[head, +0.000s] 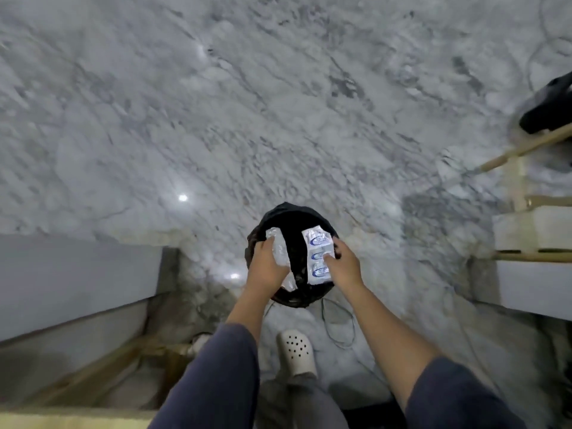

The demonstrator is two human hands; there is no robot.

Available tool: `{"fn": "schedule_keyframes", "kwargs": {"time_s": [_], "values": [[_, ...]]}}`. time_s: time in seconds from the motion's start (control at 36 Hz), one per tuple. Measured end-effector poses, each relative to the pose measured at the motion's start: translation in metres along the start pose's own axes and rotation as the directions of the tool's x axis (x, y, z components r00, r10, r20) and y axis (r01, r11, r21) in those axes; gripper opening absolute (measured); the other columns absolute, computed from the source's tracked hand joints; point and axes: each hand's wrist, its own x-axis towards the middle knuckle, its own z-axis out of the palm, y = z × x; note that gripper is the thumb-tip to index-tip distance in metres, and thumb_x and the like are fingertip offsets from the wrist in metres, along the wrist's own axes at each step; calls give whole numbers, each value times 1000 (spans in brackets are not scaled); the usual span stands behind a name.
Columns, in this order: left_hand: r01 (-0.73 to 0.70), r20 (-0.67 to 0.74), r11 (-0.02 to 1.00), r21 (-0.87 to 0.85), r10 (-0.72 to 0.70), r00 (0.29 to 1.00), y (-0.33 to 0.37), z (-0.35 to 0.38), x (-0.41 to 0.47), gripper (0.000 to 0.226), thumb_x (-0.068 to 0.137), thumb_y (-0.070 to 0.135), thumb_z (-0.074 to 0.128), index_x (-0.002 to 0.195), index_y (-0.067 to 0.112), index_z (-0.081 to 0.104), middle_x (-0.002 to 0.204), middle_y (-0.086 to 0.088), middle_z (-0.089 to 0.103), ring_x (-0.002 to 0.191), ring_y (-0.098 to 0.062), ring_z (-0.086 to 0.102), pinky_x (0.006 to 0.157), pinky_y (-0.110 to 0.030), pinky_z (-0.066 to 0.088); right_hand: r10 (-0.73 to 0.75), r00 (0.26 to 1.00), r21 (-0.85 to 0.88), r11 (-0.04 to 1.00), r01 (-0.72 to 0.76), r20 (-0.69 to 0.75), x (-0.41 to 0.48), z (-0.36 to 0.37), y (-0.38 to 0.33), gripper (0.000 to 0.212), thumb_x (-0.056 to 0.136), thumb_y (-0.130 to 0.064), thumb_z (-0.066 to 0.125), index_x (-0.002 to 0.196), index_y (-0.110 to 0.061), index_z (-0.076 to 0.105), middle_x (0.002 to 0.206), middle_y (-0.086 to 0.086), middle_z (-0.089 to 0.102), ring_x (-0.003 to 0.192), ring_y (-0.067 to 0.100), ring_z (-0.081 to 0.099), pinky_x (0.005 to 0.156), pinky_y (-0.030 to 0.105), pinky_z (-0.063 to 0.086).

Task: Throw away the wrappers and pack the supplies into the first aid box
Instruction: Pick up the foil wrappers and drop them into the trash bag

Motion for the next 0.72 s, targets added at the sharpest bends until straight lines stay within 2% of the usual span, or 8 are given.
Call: {"fn": "schedule_keyframes", "kwargs": {"time_s": [0.14, 0.22, 0.28, 0.36, 0.44, 0.53, 0.61, 0.72], "values": [[20, 40, 1000, 23, -20, 999, -20, 19, 24, 76, 81, 15, 67, 143, 9, 25, 147, -12, 27, 133, -29, 34, 104, -37, 33, 87, 995, -82, 993, -82, 53, 30, 11, 27, 58, 90, -7, 53, 143, -8, 30, 139, 14, 47, 122, 28, 50, 94, 27, 39], [22, 104, 1000, 19, -24, 994, -27, 19, 23, 79, 84, 28, 66, 145, 11, 19, 153, -8, 20, 138, -27, 28, 109, -43, 32, 115, 989, -147, 984, -101, 90, 32, 12, 38, 63, 92, -16, 54, 146, -10, 22, 148, 14, 35, 134, 27, 38, 107, 34, 34], [9, 125, 997, 71, -18, 992, -29, 15, 19, 81, 85, 35, 63, 147, 11, 16, 155, -7, 18, 141, -25, 23, 111, -40, 29, 87, 990, -220, 974, -60, 114, 30, 10, 40, 65, 92, -19, 54, 147, -10, 20, 152, 12, 28, 139, 27, 30, 113, 37, 30], [-3, 120, 995, 104, -10, 993, -25, 4, 9, 79, 86, 36, 61, 147, 11, 16, 155, -7, 19, 142, -23, 21, 113, -37, 25, 43, 988, -305, 952, 5, 150, 19, 4, 32, 65, 93, -21, 53, 147, -10, 19, 153, 10, 25, 141, 26, 26, 114, 36, 28], [2, 94, 991, 131, -14, 995, -10, -15, -10, 77, 85, 40, 60, 146, 12, 21, 153, -7, 25, 139, -24, 27, 111, -40, 30, -28, 984, -347, 934, 87, 173, 4, -4, 15, 63, 92, -24, 52, 146, -15, 22, 148, 8, 33, 137, 28, 32, 111, 40, 34], [-41, 62, 984, 171, 31, 998, 8, -38, -33, 78, 80, 50, 58, 141, 12, 30, 149, -10, 34, 133, -24, 36, 108, -42, 35, -89, 974, -398, 902, 167, 206, -20, -13, -14, 63, 93, -24, 51, 147, -15, 19, 153, 9, 25, 140, 26, 27, 113, 40, 30], [-91, 31, 964, 248, 86, 996, 30, -67, -66, 68, 89, 37, 56, 142, 8, 25, 151, -9, 27, 137, -24, 28, 109, -34, 26, -157, 962, -431, 870, 242, 223, -52, -22, -49, 64, 94, -23, 49, 148, -13, 16, 156, 9, 20, 142, 26, 22, 116, 39, 26], [-130, -55, 923, 362, 160, 985, 40, -109, -115, 75, 91, 43, 51, 147, 9, 14, 157, -7, 15, 143, -21, 14, 114, -33, 17, -236, 937, -448, 830, 333, 259, -102, -30, -97, 63, 96, -27, 46, 148, -13, 14, 157, 7, 16, 145, 25, 15, 118, 38, 20]]}}
